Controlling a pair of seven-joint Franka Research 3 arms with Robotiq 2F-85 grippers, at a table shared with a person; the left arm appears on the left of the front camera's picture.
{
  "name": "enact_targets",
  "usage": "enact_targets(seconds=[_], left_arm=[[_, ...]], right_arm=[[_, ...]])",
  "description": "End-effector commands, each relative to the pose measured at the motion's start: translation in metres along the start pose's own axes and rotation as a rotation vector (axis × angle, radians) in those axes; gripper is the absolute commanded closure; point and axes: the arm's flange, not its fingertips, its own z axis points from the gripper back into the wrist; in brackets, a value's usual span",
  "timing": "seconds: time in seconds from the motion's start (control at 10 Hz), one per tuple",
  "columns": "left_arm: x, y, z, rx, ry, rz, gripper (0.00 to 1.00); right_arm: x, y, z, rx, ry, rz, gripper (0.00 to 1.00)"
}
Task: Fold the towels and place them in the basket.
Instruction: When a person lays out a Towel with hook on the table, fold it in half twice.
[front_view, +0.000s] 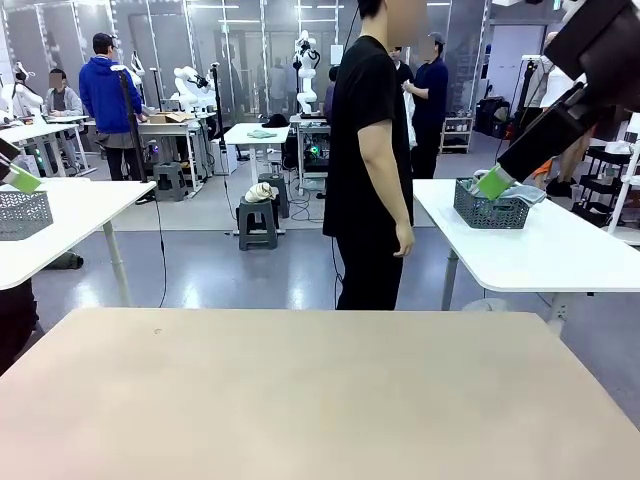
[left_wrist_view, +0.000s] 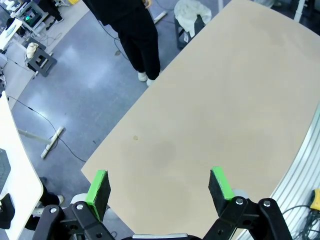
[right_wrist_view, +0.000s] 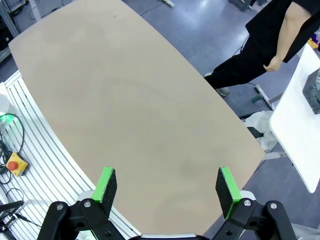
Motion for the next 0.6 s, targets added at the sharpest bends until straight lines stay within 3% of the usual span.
enact_targets(seconds=[0.0, 0.2, 0.5], left_arm=[[0.000, 0.001, 0.000, -0.003, -0.003, 0.001, 0.00], [-0.004, 0.008, 0.003, -0.034, 0.005, 0.013, 0.00], [-0.014, 0.036, 0.055, -0.102, -0.092, 0.037, 0.00]], right_arm=[[-0.001, 0.000, 0.000, 0.006, -0.003, -0.001, 0.00], [-0.003, -0.008, 0.008, 0.048, -0.003, -0.003, 0.00], [-0.019, -0.031, 0.066, 0.127, -0.077, 0.018, 0.00]])
